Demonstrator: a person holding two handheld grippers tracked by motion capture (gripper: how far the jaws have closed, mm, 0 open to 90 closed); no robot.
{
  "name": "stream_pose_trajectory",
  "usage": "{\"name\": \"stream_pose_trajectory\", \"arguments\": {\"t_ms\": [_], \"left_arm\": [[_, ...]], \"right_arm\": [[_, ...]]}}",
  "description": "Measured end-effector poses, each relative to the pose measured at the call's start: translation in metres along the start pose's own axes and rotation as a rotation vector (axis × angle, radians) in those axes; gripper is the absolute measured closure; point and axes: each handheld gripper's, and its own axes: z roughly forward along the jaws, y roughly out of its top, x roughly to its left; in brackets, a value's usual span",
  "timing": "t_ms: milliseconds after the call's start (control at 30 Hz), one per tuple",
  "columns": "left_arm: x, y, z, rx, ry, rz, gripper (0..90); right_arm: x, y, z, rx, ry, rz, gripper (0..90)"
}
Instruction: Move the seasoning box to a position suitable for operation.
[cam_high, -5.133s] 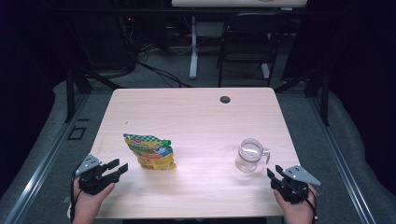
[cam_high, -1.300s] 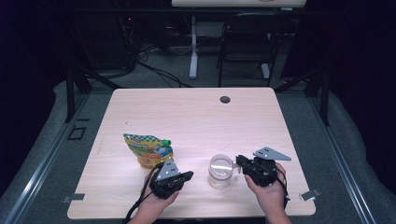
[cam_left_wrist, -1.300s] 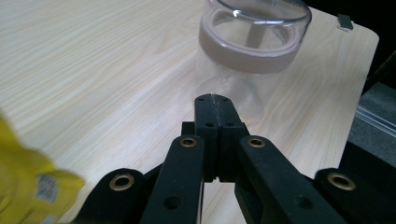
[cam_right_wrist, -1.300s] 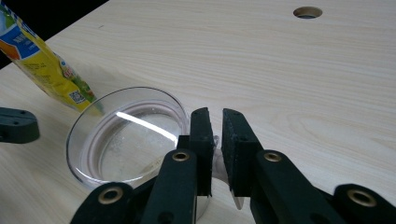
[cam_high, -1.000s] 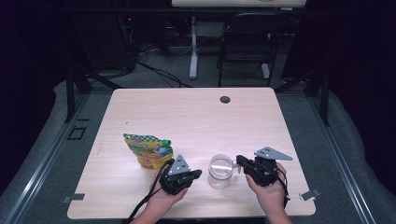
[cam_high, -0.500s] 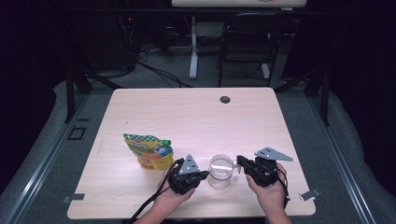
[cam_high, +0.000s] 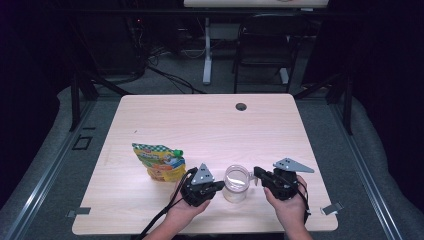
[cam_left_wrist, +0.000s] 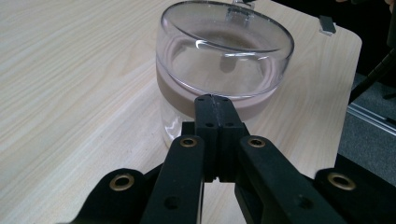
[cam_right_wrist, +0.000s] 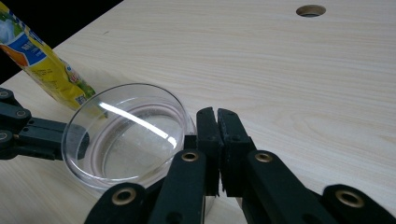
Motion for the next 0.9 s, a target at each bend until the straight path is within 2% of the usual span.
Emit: {"name": "stream_pose_trajectory", "arguments": {"t_ms": [267, 433, 700, 900], "left_arm": [[-0.002, 0.006, -0.001, -0.009, 0.000, 0.014, 90.0], [-0.002, 0.013, -0.002, -0.019, -0.001, 0.020, 90.0], [-0.004, 0.022, -0.003, -0.026, -0.001, 0.035, 90.0], [-0.007, 0.030, -0.002, -0.024, -0.009, 0.058, 90.0]], "right_arm": [[0.000, -0.003, -0.003, -0.003, 0.013, -0.010, 84.1], [0.003, -0.004, -0.009, -0.018, 0.027, -0.029, 77.3], [0.009, -0.010, -0.023, -0.009, 0.001, -0.095, 70.4], [0.012, -0.014, -0.029, -0.018, 0.005, -0.097, 67.2]]}}
